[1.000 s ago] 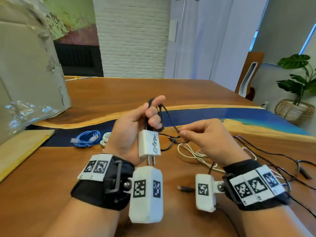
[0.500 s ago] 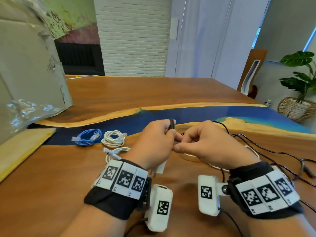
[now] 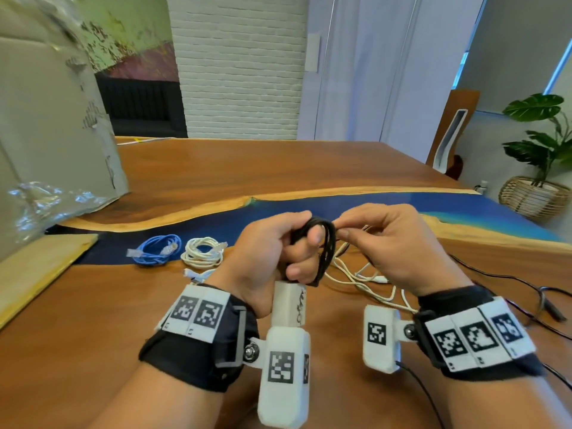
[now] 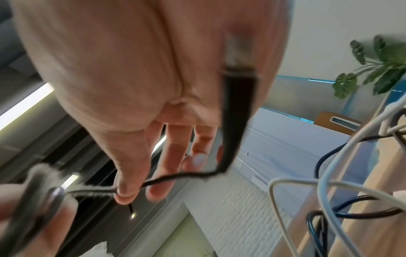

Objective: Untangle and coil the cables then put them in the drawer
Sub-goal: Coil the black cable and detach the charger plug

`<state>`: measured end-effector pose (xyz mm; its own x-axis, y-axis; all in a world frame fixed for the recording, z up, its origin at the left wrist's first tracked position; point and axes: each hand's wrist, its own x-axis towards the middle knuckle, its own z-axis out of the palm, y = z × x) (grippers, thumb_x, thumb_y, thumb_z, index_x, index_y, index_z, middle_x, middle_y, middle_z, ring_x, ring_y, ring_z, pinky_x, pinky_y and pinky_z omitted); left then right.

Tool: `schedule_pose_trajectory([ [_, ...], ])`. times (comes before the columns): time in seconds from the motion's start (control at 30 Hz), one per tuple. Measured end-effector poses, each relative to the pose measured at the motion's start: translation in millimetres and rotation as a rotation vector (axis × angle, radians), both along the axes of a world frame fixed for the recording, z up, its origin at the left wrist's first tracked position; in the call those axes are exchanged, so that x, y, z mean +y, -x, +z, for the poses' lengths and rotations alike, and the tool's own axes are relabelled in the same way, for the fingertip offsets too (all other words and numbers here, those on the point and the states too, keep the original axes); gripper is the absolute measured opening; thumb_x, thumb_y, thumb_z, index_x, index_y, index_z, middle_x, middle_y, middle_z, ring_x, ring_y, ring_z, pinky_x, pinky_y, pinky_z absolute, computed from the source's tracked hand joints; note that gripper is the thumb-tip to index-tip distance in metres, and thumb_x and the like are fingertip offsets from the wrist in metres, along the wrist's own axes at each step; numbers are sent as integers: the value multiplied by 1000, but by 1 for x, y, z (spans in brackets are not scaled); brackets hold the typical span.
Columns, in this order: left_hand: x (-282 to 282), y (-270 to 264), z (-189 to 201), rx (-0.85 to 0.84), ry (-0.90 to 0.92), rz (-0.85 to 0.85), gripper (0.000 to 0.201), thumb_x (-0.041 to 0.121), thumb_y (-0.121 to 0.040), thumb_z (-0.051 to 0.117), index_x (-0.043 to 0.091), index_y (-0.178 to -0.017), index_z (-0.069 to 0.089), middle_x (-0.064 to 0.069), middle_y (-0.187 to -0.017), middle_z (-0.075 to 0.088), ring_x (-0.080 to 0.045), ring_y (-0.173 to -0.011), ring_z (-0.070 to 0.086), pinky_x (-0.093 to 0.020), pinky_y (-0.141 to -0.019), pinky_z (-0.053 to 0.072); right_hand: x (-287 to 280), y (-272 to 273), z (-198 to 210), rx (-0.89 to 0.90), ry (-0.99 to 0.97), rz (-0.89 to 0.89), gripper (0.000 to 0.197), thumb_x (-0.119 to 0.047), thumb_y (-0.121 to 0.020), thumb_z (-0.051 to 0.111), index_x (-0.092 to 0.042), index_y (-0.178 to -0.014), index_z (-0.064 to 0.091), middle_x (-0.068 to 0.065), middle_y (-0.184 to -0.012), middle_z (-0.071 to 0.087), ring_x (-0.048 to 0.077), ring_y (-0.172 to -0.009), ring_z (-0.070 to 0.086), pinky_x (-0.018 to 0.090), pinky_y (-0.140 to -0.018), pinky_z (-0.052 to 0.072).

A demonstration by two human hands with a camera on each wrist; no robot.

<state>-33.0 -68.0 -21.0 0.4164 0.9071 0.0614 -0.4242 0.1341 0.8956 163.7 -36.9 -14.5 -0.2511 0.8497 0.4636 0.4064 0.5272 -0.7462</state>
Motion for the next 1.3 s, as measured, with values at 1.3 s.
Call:
schedule_pose_trajectory([
  [1.3,18,2,-15,269,-258,506,37,29,-108,48,10,-87,72,8,-49,40,-20,-60,41,-36,-68,39,-4,39,-17,407,269,-49,41,-4,-88,77,-17,-126,69,12,-85,79,31,-86,77,45,-84,64],
])
